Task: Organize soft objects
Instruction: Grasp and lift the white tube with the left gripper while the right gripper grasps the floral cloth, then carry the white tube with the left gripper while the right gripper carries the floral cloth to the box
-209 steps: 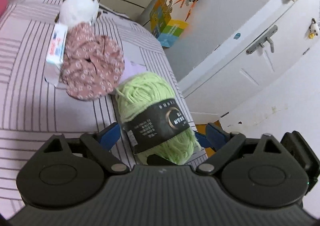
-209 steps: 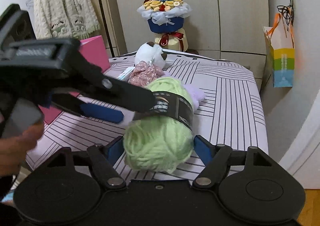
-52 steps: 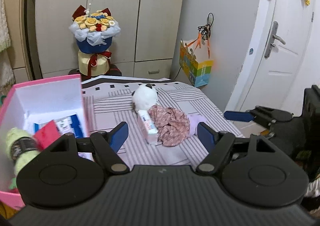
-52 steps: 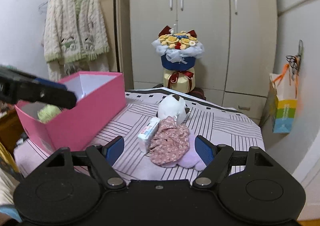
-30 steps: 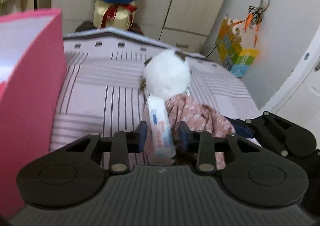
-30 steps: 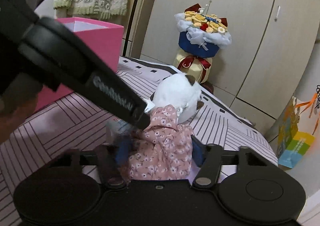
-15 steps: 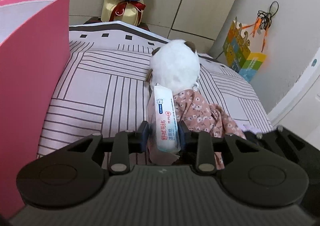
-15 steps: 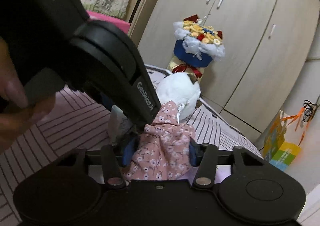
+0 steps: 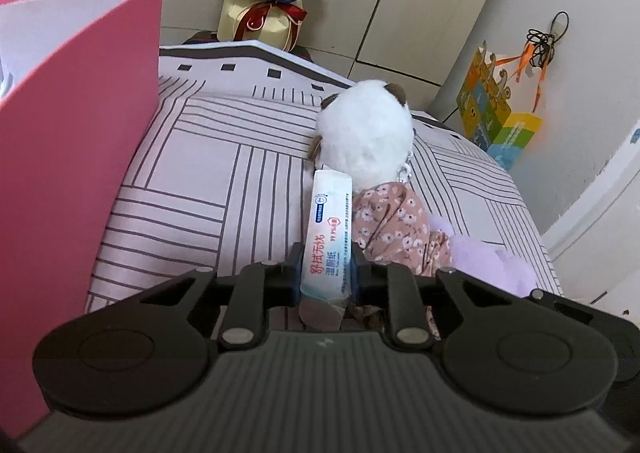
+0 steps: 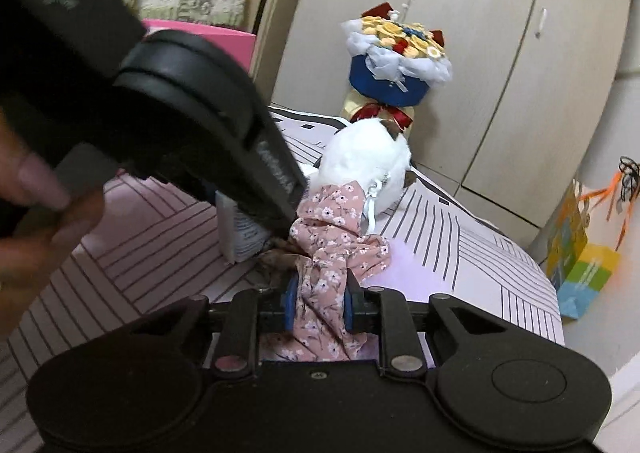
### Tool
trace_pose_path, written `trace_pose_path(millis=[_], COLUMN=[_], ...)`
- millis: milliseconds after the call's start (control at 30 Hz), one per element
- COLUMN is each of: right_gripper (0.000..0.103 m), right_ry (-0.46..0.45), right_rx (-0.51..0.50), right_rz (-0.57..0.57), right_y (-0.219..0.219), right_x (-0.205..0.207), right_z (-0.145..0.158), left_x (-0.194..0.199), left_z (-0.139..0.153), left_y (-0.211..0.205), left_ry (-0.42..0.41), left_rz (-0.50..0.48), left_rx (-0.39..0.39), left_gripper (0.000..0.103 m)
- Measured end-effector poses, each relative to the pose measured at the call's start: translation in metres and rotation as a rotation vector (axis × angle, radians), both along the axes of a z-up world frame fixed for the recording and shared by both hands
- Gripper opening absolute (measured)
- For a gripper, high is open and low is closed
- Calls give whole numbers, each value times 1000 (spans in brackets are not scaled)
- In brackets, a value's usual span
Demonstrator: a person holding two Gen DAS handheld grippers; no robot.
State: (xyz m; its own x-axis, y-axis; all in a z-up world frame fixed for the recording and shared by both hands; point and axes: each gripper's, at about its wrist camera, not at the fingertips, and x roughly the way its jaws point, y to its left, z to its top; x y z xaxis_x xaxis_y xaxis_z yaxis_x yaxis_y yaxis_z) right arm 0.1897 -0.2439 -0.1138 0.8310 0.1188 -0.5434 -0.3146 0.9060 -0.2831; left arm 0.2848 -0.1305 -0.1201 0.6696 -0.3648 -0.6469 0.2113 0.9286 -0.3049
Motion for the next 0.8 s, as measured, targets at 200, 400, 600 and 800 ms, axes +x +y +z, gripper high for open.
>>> trace_pose_path(millis=[200,400,600,800], right_gripper=[13,13,13,13], right_ry=[-24,-10,34,83], right_rx=[109,197,291,393], right_rz=[9,-46,-126,-132], right_y=[-3,-8,-18,-27], right_x=[-20,-37,-48,-60], right_z=[14,16,14,15], left_x=[-18,-41,-65,-87], left_z=[8,15,11,12], left_y=[13,28,36,43], left_ry=[-12,-29,0,10], left_rz=[4,1,-26,-78], left_rx=[-20,-17,-41,-26], left_gripper=[20,20,20,20])
